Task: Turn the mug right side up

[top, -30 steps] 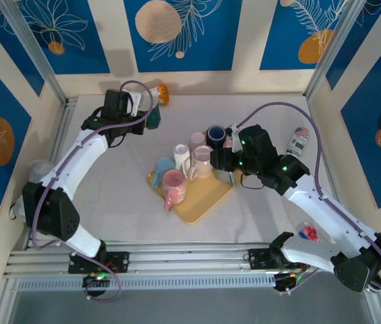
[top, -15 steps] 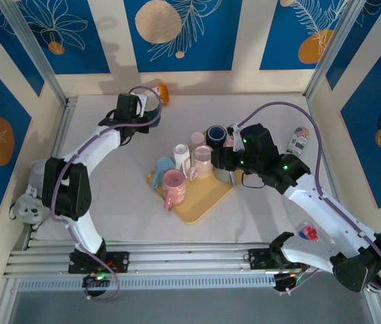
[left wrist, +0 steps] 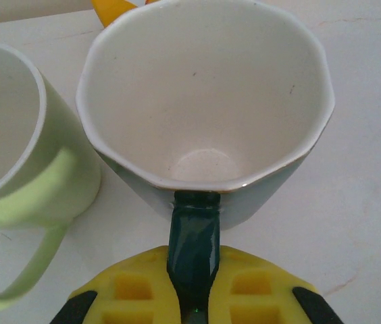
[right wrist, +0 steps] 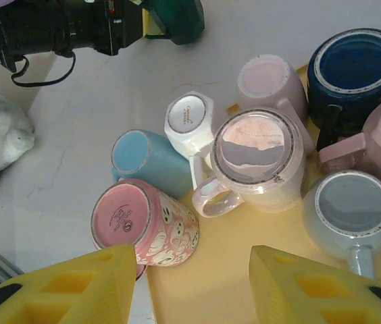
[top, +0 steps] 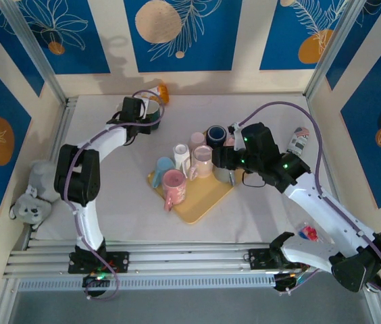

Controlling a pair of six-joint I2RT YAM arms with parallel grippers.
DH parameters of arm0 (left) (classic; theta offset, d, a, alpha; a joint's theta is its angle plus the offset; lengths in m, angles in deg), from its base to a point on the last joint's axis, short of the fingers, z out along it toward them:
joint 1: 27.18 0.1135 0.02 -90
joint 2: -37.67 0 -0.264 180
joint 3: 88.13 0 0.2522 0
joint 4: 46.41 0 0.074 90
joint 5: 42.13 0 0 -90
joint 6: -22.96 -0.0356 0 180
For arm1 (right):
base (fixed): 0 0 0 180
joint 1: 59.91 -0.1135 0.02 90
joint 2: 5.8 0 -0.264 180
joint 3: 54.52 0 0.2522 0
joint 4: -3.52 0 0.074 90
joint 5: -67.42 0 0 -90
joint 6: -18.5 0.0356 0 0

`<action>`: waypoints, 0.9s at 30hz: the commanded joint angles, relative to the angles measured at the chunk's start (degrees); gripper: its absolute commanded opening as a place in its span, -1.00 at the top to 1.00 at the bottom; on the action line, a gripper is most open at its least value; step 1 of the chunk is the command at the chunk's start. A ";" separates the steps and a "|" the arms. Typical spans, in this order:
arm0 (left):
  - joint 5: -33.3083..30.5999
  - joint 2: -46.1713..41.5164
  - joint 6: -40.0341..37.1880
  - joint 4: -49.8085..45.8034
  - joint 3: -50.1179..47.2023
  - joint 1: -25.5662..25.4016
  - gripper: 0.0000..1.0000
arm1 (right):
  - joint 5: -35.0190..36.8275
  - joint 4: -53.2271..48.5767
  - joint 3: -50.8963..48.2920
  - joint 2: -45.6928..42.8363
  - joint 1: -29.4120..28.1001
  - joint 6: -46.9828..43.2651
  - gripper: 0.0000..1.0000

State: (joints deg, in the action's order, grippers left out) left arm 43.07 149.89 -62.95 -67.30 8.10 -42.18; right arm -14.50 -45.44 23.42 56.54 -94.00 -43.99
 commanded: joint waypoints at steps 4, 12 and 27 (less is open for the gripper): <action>-0.56 2.09 0.46 9.33 3.77 1.20 1.00 | -1.31 0.67 0.42 0.40 0.51 0.09 0.02; -0.23 2.53 1.21 10.92 2.34 1.45 0.86 | -1.40 0.54 0.33 0.58 0.95 0.31 0.01; 6.39 -17.51 8.10 6.75 -7.77 1.04 -0.07 | 8.11 -7.25 0.90 -0.35 1.84 5.89 -0.11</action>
State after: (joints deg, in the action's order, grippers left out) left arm 45.19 138.92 -57.42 -57.36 1.53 -41.55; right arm -11.72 -47.65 23.42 56.98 -92.49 -41.37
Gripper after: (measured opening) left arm 0.530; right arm 0.554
